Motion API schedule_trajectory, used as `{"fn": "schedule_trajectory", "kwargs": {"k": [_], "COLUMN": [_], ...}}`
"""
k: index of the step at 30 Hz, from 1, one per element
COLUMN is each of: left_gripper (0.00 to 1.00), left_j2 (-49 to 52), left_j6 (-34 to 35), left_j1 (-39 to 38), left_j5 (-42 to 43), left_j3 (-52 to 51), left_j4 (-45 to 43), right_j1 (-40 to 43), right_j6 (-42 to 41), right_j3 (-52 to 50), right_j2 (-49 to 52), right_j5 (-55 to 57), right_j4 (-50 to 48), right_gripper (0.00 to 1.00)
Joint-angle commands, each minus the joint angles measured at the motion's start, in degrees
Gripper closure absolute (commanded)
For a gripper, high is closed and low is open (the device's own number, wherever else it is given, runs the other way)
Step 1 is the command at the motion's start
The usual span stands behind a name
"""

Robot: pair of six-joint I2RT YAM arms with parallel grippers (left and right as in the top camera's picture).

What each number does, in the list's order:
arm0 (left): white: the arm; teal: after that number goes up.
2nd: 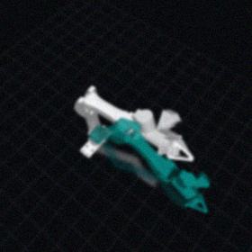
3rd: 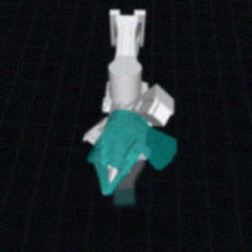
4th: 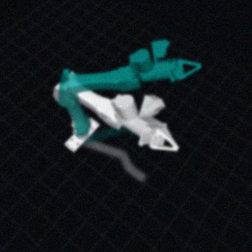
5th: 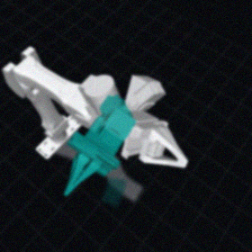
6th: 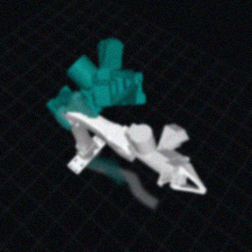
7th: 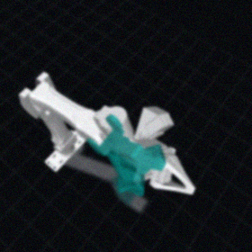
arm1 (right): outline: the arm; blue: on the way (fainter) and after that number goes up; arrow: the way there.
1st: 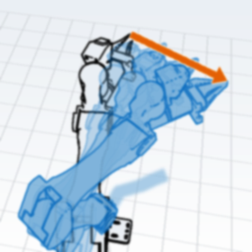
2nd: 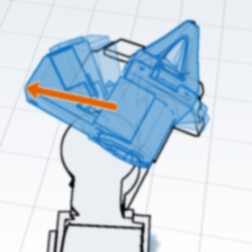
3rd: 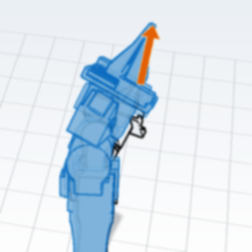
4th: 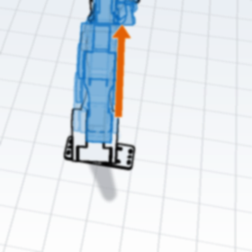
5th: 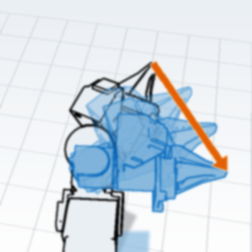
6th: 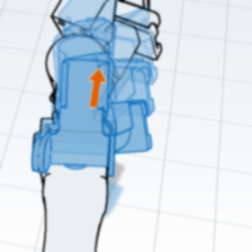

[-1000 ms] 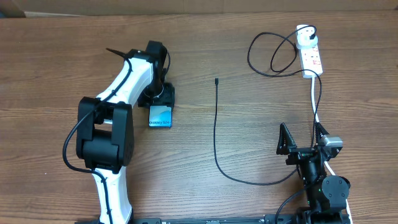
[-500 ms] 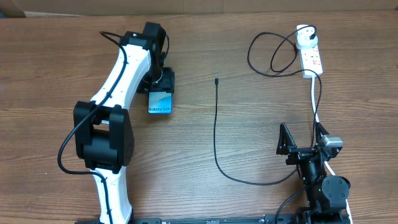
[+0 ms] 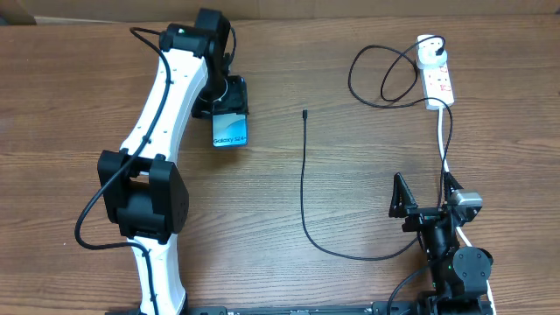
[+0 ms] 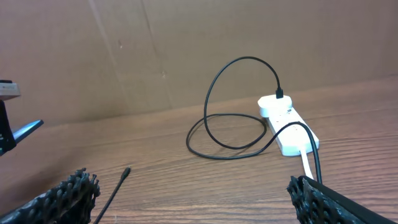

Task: Plug charger to phone and switch on socket
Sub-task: 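Lift the phone with the left gripper and raise it upright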

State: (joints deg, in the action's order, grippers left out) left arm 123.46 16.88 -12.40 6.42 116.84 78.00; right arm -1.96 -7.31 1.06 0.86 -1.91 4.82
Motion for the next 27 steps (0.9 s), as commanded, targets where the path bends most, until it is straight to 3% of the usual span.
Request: {"fn": "schedule_trajectory", "kwargs": {"k": [1, 11, 14, 24, 27], "left_gripper": [0.54, 0.69, 0.79, 0.95, 0.96], "left_j2": [0.17, 0.17, 0.17, 0.17, 0.17], "left_j6": [1.6, 1.62, 2.49, 16.9, 21.75], "left_j1": [-0.37, -0.37, -0.37, -0.37, -0.37], "left_j5": [5.57, 15.06, 17.66, 18.75, 18.97], "left_j3": [1.66, 1.66, 1.66, 1.66, 1.66], "left_j4": [0.48, 1.31, 1.31, 3.15, 4.94], "right_j1": [-0.33, -0.33, -0.33, -0.33, -0.33], "right_j6": [-0.09, -0.09, -0.09, -0.09, -0.09], "right_j3": [-0.61, -0.61, -0.61, -0.61, -0.61], "right_j2": [-0.24, -0.24, -0.24, -0.24, -0.24], "right_j5": [0.37, 0.37, 0.37, 0.37, 0.37], "right_j4": [-0.15, -0.15, -0.15, -0.15, -0.15], "right_gripper": [0.0, 0.0, 0.0, 0.0, 0.0]}}
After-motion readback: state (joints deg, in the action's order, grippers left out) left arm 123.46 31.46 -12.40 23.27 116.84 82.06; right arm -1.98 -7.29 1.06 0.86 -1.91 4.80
